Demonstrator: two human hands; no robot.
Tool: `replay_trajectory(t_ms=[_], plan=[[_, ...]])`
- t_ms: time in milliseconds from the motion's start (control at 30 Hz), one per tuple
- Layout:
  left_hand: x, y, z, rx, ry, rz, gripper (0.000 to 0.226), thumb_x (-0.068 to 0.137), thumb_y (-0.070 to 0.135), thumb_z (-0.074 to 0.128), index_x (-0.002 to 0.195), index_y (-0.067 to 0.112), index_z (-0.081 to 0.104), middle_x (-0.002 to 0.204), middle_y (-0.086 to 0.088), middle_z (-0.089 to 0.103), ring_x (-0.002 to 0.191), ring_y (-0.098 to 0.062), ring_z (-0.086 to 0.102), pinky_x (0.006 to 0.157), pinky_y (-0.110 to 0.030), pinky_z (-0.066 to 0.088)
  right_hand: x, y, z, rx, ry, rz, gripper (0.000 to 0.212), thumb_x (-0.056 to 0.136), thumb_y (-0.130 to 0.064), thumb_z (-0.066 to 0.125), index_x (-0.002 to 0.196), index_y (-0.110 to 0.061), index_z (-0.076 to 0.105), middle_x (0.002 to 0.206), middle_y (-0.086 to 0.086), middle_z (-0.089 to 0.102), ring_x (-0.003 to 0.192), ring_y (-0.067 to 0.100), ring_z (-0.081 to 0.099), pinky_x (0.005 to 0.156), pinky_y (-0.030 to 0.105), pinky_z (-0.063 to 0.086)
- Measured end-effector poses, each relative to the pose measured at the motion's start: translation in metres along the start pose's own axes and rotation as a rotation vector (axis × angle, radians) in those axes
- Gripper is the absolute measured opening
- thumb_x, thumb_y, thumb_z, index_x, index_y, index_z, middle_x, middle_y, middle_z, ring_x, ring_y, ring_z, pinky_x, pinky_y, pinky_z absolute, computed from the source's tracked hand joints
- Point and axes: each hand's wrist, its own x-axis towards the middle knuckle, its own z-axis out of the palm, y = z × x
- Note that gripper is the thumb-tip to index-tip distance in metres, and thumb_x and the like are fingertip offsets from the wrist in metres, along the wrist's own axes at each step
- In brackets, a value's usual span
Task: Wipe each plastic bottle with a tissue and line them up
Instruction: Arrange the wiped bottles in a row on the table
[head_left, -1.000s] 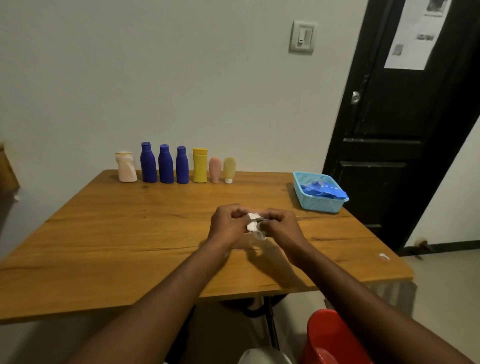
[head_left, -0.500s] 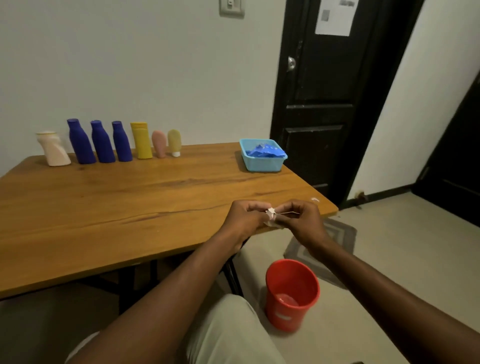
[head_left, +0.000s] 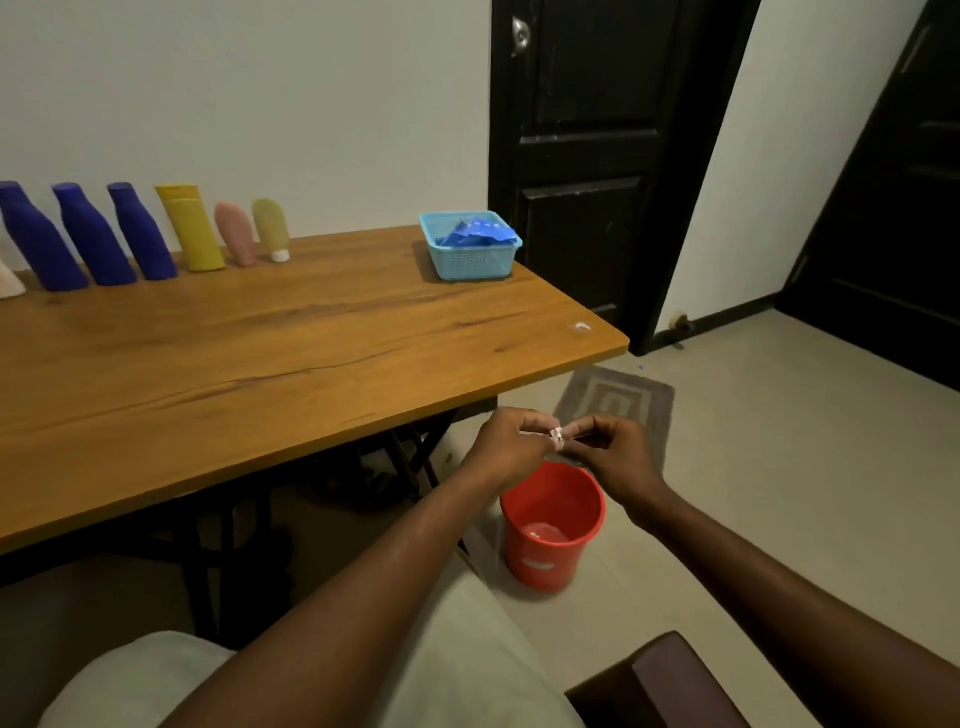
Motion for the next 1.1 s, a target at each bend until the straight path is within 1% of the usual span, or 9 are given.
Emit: replay_trajectory(t_ms=[200, 367, 500, 600, 700, 767, 833, 933, 1100], plan=[[0.035, -0.031, 0.024, -0.021, -0.062, -0.139, 0.035, 0.075, 0.017, 0.079, 0.109, 0.017, 0.077, 0.110, -0.007, 0.074, 0.106, -0.023, 0.069, 0.096, -0.039, 0.058, 0.019, 0.062, 0.006, -0.060, 0.014, 0.130, 0.015, 0.079, -0.001, 0.081, 0.090, -0.011, 0.078, 0.087, 0.001, 0.077, 0.083, 0.015, 0.074, 0.084, 0.043, 0.061], [0.075, -0.063, 0.047, -0.038, -0.104, -0.249, 0.023, 0.082, 0.008, 0.071, 0.102, 0.017, 0.078, 0.101, -0.007, 0.074, 0.097, -0.025, 0.068, 0.080, -0.031, 0.054, 0.040, 0.111, 0.009, -0.040, 0.055, 0.233, 0.019, 0.074, 0.004, 0.083, 0.090, -0.004, 0.076, 0.088, 0.007, 0.077, 0.082, 0.017, 0.074, 0.083, 0.042, 0.061], [0.109, -0.084, 0.067, 0.010, -0.134, -0.311, 0.026, 0.093, 0.006, 0.065, 0.117, 0.008, 0.074, 0.119, -0.013, 0.071, 0.105, -0.026, 0.066, 0.089, -0.033, 0.058, 0.061, 0.151, 0.014, -0.059, 0.046, 0.348, 0.024, 0.071, 0.011, 0.081, 0.091, 0.001, 0.071, 0.087, 0.019, 0.074, 0.081, 0.029, 0.072, 0.082, 0.051, 0.060], [0.135, -0.103, 0.078, 0.013, -0.141, -0.359, 0.034, 0.099, 0.004, 0.057, 0.133, 0.004, 0.065, 0.135, -0.017, 0.065, 0.102, -0.021, 0.062, 0.064, -0.018, 0.053, 0.081, 0.186, 0.019, -0.152, 0.016, 0.391, 0.025, 0.068, 0.007, 0.081, 0.081, -0.011, 0.071, 0.079, 0.009, 0.075, 0.081, 0.029, 0.073, 0.081, 0.053, 0.059], [0.152, -0.119, 0.085, 0.063, -0.131, -0.378, 0.034, 0.098, 0.010, 0.060, 0.131, 0.004, 0.067, 0.132, -0.020, 0.066, 0.116, -0.036, 0.064, 0.085, -0.034, 0.058, 0.095, 0.210, 0.027, -0.222, 0.000, 0.425, 0.027, 0.067, -0.002, 0.085, 0.074, -0.023, 0.070, 0.071, -0.001, 0.071, 0.076, 0.023, 0.071, 0.081, 0.048, 0.059], [0.161, -0.130, 0.089, 0.106, -0.136, -0.384, 0.032, 0.096, 0.014, 0.063, 0.126, 0.003, 0.070, 0.126, -0.020, 0.069, 0.116, -0.038, 0.064, 0.097, -0.045, 0.053, 0.104, 0.223, 0.035, -0.248, -0.004, 0.432, 0.023, 0.070, -0.005, 0.085, 0.075, -0.022, 0.070, 0.070, -0.003, 0.069, 0.075, 0.023, 0.070, 0.078, 0.041, 0.058], [0.168, -0.143, 0.090, 0.121, -0.146, -0.382, 0.029, 0.096, 0.015, 0.064, 0.121, 0.004, 0.072, 0.123, -0.017, 0.070, 0.115, -0.035, 0.064, 0.098, -0.044, 0.052, 0.110, 0.233, 0.041, -0.294, -0.025, 0.425, 0.017, 0.073, -0.006, 0.083, 0.080, -0.017, 0.072, 0.072, -0.003, 0.069, 0.076, 0.021, 0.069, 0.073, 0.030, 0.052], [0.177, -0.163, 0.090, 0.113, -0.168, -0.406, 0.030, 0.088, 0.008, 0.067, 0.117, -0.002, 0.071, 0.120, -0.023, 0.070, 0.116, -0.040, 0.064, 0.096, -0.044, 0.052, 0.117, 0.251, 0.048, -0.368, -0.039, 0.405, 0.013, 0.076, -0.004, 0.072, 0.086, -0.014, 0.075, 0.080, -0.001, 0.074, 0.081, 0.017, 0.070, 0.073, 0.027, 0.048], [0.180, -0.168, 0.089, 0.136, -0.159, -0.411, 0.043, 0.098, 0.000, 0.049, 0.139, 0.006, 0.059, 0.135, -0.017, 0.062, 0.123, -0.035, 0.060, 0.104, -0.044, 0.049, 0.116, 0.260, 0.048, -0.383, -0.016, 0.427, 0.020, 0.081, 0.000, 0.065, 0.092, -0.013, 0.076, 0.089, -0.002, 0.072, 0.083, 0.014, 0.064, 0.074, 0.023, 0.042]])
